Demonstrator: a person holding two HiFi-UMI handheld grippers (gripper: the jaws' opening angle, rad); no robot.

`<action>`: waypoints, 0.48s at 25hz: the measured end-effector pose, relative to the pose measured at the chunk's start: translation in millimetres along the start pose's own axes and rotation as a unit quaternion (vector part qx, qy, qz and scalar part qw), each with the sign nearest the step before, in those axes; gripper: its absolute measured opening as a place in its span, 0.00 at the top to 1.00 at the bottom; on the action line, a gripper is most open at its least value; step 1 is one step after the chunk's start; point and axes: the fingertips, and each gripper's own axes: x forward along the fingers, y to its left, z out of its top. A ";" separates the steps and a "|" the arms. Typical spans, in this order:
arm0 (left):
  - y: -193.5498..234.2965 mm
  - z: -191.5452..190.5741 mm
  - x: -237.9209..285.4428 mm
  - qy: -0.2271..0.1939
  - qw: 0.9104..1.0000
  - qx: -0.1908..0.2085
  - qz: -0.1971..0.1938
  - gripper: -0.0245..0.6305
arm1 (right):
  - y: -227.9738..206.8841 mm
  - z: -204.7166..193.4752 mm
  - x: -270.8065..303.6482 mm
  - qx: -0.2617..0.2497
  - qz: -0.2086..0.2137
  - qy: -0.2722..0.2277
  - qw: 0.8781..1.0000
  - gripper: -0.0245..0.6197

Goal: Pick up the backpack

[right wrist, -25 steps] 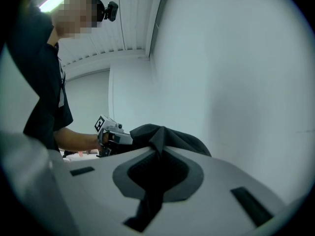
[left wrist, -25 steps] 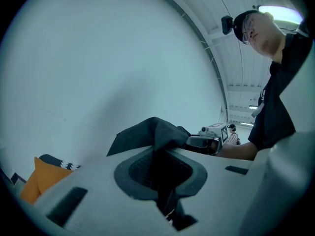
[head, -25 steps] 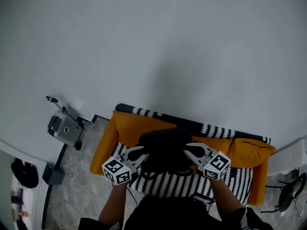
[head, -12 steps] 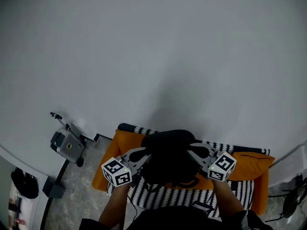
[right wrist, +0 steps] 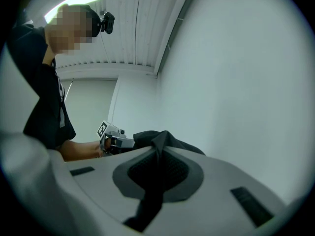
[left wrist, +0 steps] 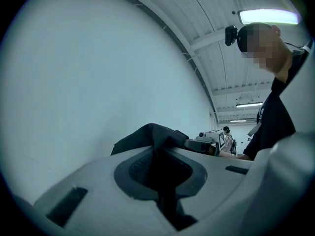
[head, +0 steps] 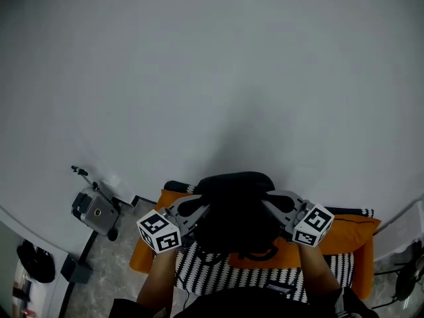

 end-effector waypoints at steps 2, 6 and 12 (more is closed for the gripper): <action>-2.4 8.0 2.8 0.002 1.000 0.010 -0.004 0.90 | -1.8 7.8 -1.4 -0.005 -0.002 -0.004 1.000 0.92; -6.9 23.0 5.7 0.008 0.999 0.028 -0.014 0.90 | -3.9 21.1 -1.3 -0.016 -0.004 -0.014 1.000 0.92; -15.1 44.2 5.4 0.002 0.999 0.046 -0.026 0.90 | -1.0 42.6 -3.0 -0.031 -0.005 -0.031 0.999 0.92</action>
